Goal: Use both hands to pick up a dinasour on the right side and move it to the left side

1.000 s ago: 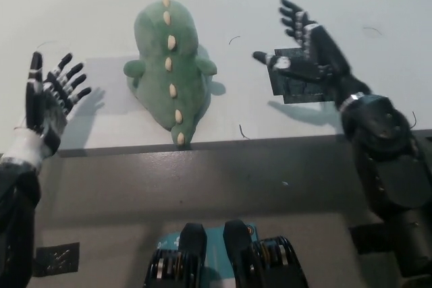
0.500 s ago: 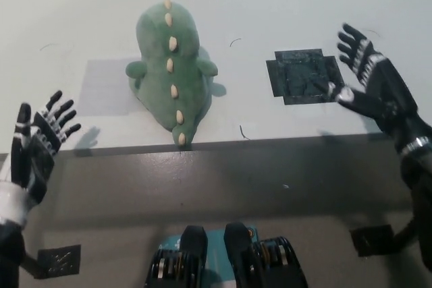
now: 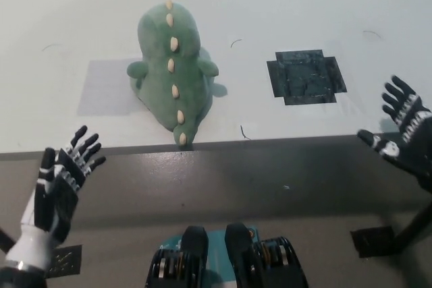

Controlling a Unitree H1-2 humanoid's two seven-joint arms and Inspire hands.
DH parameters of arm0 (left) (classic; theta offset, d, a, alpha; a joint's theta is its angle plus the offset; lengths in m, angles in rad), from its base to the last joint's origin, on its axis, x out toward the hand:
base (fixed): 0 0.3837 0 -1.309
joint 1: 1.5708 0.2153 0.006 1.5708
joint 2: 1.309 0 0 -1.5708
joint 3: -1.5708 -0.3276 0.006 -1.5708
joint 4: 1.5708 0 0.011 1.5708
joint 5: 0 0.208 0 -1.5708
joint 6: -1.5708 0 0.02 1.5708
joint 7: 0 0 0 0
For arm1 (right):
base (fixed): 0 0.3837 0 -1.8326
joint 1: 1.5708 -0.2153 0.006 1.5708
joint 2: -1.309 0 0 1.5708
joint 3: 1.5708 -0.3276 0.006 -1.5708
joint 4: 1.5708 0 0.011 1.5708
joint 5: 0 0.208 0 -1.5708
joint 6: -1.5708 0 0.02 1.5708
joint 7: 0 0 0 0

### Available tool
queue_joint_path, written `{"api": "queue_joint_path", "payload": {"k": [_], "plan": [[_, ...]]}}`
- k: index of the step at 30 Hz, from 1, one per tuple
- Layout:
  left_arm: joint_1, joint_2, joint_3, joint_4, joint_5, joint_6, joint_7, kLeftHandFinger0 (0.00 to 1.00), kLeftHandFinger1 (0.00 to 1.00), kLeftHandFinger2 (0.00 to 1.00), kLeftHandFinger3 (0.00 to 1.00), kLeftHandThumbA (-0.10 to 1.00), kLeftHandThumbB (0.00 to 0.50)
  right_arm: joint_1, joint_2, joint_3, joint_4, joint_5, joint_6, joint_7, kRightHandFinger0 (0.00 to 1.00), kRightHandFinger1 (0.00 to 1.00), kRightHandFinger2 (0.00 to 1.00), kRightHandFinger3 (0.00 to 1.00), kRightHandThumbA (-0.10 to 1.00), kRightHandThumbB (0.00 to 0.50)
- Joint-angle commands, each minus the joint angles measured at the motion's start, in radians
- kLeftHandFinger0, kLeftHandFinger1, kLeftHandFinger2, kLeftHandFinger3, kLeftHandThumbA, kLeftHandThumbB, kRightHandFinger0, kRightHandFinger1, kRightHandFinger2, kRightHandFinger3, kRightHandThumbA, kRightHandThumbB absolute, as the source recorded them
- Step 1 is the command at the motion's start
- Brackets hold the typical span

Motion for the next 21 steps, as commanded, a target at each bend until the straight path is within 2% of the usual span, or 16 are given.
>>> {"api": "queue_joint_path", "payload": {"k": [1,3,5,8,14,16,21], "plan": [[0.046,-0.022,-0.014,-0.057,0.023,-0.096,0.003,1.0,1.0,1.0,1.0,1.0,0.468,0.037,-0.043,-0.037,-0.089,0.007,-0.112,0.002,1.0,1.0,1.0,1.0,1.0,0.245],[0.079,-0.044,-0.023,-0.071,0.02,-0.109,0.008,1.0,1.0,1.0,1.0,1.0,0.468,0.081,-0.058,-0.053,-0.131,0.007,-0.122,0.002,1.0,1.0,1.0,1.0,1.0,0.246],[0.1,-0.057,-0.032,-0.077,0.029,-0.128,0.01,1.0,1.0,1.0,1.0,1.0,0.454,0.112,-0.067,-0.064,-0.163,0.015,-0.117,0.003,1.0,1.0,1.0,1.0,1.0,0.227],[0.128,-0.079,-0.042,-0.09,0.05,-0.145,0.017,1.0,1.0,1.0,1.0,1.0,0.462,0.16,-0.087,-0.078,-0.207,0.014,-0.112,-0.001,1.0,1.0,1.0,1.0,1.0,0.201],[0.165,-0.101,-0.045,-0.124,0.051,-0.172,0.016,1.0,1.0,1.0,1.0,1.0,0.443,0.241,-0.083,-0.103,-0.243,0.025,-0.136,-0.01,1.0,1.0,1.0,1.0,1.0,0.235],[0.176,-0.114,-0.044,-0.132,0.052,-0.181,0.023,1.0,1.0,1.0,1.0,1.0,0.44,0.275,-0.074,-0.118,-0.242,0.034,-0.155,-0.017,1.0,1.0,1.0,1.0,1.0,0.285],[0.193,-0.122,-0.044,-0.139,0.048,-0.202,0.022,1.0,1.0,1.0,1.0,1.0,0.416,0.305,-0.069,-0.121,-0.194,0.054,-0.209,-0.006,1.0,1.0,1.0,1.0,1.0,0.275]]}}
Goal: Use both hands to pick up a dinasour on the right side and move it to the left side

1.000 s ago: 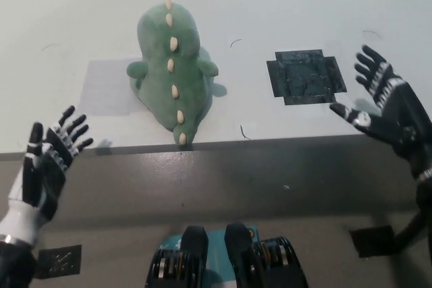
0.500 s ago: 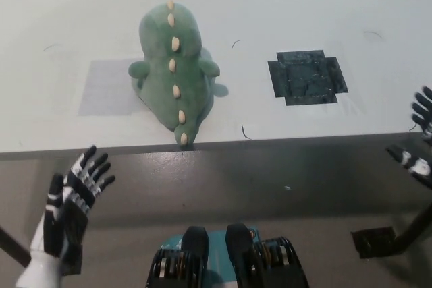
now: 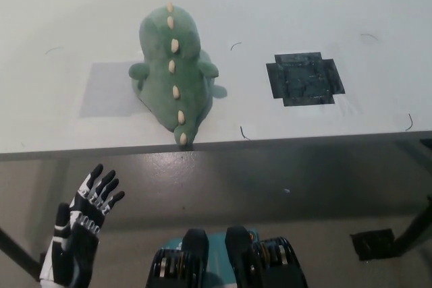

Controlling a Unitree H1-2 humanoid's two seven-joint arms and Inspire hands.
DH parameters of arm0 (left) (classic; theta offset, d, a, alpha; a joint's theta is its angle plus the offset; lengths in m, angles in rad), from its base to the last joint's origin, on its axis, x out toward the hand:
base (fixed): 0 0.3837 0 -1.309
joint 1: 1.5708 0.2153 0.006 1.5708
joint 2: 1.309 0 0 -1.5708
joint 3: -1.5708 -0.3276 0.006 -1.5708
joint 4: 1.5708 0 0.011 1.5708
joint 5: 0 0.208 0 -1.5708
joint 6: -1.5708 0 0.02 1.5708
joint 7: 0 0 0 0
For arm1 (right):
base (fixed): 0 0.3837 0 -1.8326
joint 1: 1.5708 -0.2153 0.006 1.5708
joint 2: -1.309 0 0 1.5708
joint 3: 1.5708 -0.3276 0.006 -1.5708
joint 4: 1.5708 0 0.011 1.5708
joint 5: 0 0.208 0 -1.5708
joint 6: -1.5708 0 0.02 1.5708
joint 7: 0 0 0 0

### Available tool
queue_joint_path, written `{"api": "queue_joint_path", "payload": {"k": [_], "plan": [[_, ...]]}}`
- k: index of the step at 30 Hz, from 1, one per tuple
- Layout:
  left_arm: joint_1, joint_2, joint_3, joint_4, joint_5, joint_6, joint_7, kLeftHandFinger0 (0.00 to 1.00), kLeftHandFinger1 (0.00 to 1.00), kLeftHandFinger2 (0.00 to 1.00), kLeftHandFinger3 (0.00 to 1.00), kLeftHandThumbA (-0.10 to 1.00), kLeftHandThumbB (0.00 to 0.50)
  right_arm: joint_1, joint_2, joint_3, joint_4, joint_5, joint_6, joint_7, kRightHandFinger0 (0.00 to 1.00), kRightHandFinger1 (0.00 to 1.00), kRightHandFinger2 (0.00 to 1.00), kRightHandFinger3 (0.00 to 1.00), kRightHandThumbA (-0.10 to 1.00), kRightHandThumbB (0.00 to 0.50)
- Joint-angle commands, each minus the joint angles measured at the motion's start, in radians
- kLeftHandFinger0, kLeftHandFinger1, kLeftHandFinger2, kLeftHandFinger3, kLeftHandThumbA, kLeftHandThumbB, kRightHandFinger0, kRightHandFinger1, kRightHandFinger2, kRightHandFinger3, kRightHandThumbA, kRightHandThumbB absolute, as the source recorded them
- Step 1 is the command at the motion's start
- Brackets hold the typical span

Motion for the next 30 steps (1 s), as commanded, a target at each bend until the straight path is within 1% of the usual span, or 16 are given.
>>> {"api": "queue_joint_path", "payload": {"k": [1,3,4,5,7,9,10,12,18,20,22,23,25,28,30], "plan": [[0.008,-0.007,0.003,-0.041,0.005,-0.064,0.02,1.0,1.0,1.0,1.0,1.0,0.423,-0.003,-0.003,-0.02,0.013,0.029,-0.103,-0.002,1.0,1.0,1.0,1.0,1.0,0.28],[0.002,-0.004,0.005,-0.032,-0.001,-0.069,0.016,1.0,1.0,1.0,1.0,1.0,0.429,-0.006,0.002,-0.021,0.013,0.03,-0.104,-0.011,1.0,1.0,1.0,1.0,1.0,0.29],[0.001,-0.004,0.005,-0.032,-0.001,-0.07,0.016,1.0,1.0,1.0,1.0,1.0,0.424,-0.008,0.003,-0.021,0.013,0.026,-0.106,-0.015,1.0,1.0,1.0,1.0,1.0,0.289],[-0.017,0.0,0.01,-0.031,0.0,-0.062,0.021,1.0,1.0,1.0,1.0,1.0,0.43,-0.026,0.005,-0.018,0.026,0.007,-0.12,-0.023,1.0,1.0,1.0,1.0,1.0,0.288],[-0.019,-0.001,0.011,-0.028,0.0,-0.066,0.021,1.0,1.0,1.0,1.0,1.0,0.423,-0.026,0.007,-0.019,0.023,0.006,-0.122,-0.026,1.0,1.0,1.0,1.0,1.0,0.289],[-0.031,-0.002,0.019,-0.023,0.005,-0.062,0.03,1.0,1.0,1.0,1.0,1.0,0.439,-0.027,0.009,-0.019,0.019,-0.007,-0.123,-0.033,1.0,1.0,1.0,1.0,1.0,0.29],[-0.031,-0.002,0.02,-0.022,0.005,-0.063,0.029,1.0,1.0,1.0,1.0,1.0,0.445,-0.027,0.009,-0.019,0.019,-0.006,-0.125,-0.032,1.0,1.0,1.0,1.0,1.0,0.28],[-0.032,-0.003,0.021,-0.021,0.006,-0.063,0.028,1.0,1.0,1.0,1.0,1.0,0.447,-0.027,0.009,-0.018,0.018,-0.004,-0.127,-0.031,1.0,1.0,1.0,1.0,1.0,0.277],[-0.042,-0.001,0.025,-0.01,0.008,-0.071,0.031,1.0,1.0,1.0,1.0,1.0,0.438,-0.041,0.015,-0.008,0.021,-0.021,-0.137,-0.035,1.0,1.0,1.0,1.0,1.0,0.265],[-0.046,0.002,0.023,-0.006,0.0,-0.072,0.027,1.0,1.0,1.0,1.0,1.0,0.432,-0.04,0.017,-0.006,0.016,-0.012,-0.134,-0.032,1.0,1.0,1.0,1.0,1.0,0.283],[-0.046,0.002,0.023,-0.003,0.003,-0.076,0.028,1.0,1.0,1.0,1.0,1.0,0.431,-0.039,0.019,-0.005,0.016,-0.017,-0.139,-0.032,1.0,1.0,1.0,1.0,1.0,0.281],[-0.046,0.001,0.024,-0.002,0.002,-0.077,0.029,1.0,1.0,1.0,1.0,1.0,0.431,-0.039,0.02,-0.003,0.018,-0.02,-0.14,-0.032,1.0,1.0,1.0,1.0,1.0,0.29],[-0.048,0.001,0.025,-0.001,0.0,-0.073,0.031,1.0,1.0,1.0,1.0,1.0,0.435,-0.041,0.024,-0.001,0.02,-0.031,-0.146,-0.037,1.0,1.0,1.0,1.0,1.0,0.282],[-0.055,0.004,0.026,0.003,0.0,-0.074,0.033,1.0,1.0,1.0,1.0,1.0,0.441,-0.045,0.023,0.002,0.019,-0.041,-0.145,-0.04,1.0,1.0,1.0,1.0,1.0,0.292],[-0.055,0.002,0.026,-0.003,0.001,-0.069,0.035,1.0,1.0,1.0,1.0,1.0,0.44,-0.045,0.025,0.003,0.016,-0.04,-0.142,-0.042,1.0,1.0,1.0,1.0,1.0,0.286]]}}
